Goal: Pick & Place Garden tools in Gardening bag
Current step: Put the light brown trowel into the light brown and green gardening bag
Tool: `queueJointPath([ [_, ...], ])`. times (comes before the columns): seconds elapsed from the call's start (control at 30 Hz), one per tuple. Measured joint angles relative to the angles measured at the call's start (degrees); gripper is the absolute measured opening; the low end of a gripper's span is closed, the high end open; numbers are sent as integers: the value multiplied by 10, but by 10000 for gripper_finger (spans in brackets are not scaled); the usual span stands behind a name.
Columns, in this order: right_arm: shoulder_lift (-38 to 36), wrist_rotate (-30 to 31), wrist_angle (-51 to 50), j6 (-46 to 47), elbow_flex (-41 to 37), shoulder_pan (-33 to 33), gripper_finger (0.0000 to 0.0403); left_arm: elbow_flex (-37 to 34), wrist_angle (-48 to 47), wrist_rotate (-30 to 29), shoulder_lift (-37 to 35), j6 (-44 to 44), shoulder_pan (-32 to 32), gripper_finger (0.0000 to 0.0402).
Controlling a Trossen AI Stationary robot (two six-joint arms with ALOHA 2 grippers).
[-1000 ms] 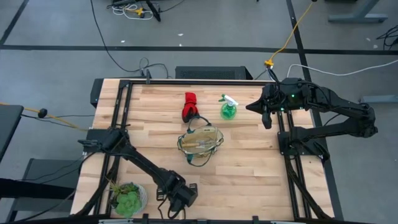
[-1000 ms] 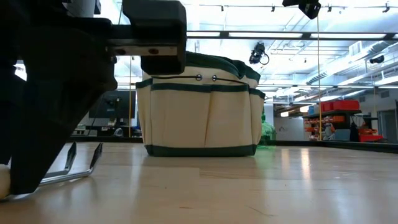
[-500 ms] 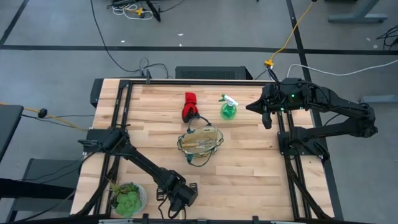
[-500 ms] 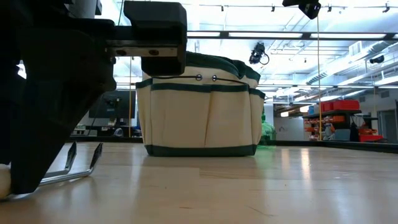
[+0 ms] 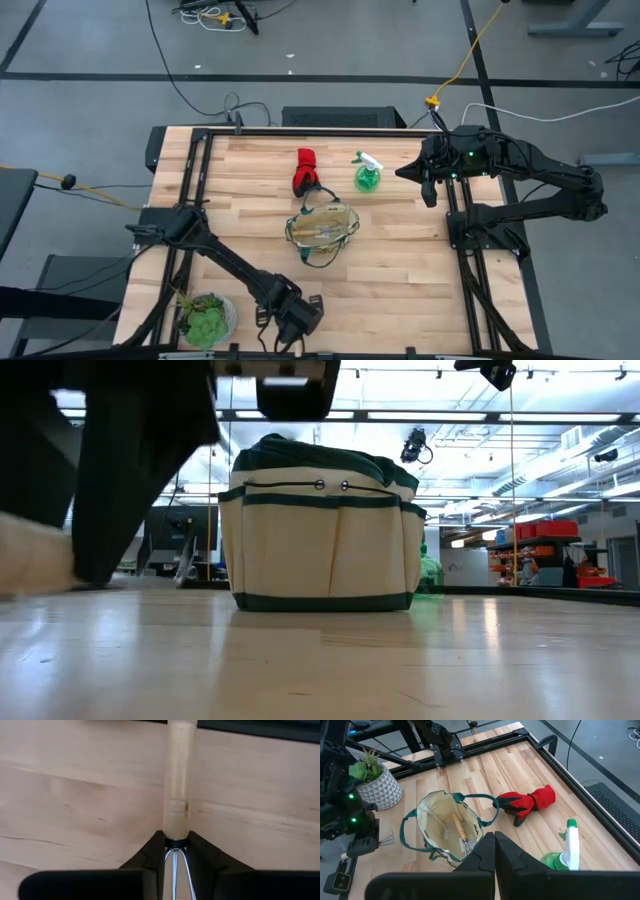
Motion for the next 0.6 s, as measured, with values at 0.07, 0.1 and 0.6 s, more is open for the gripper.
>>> queueJointPath([
  [0.07,0,0,0,0,0,0,2,11,-8,-2,0,0,0,65],
  [0.1,0,0,0,0,0,0,2,15,-11,-3,-1,-1,0,64],
  [0.6,0,-3,0,0,0,0,2,41,-29,-15,-1,-1,13,63],
])
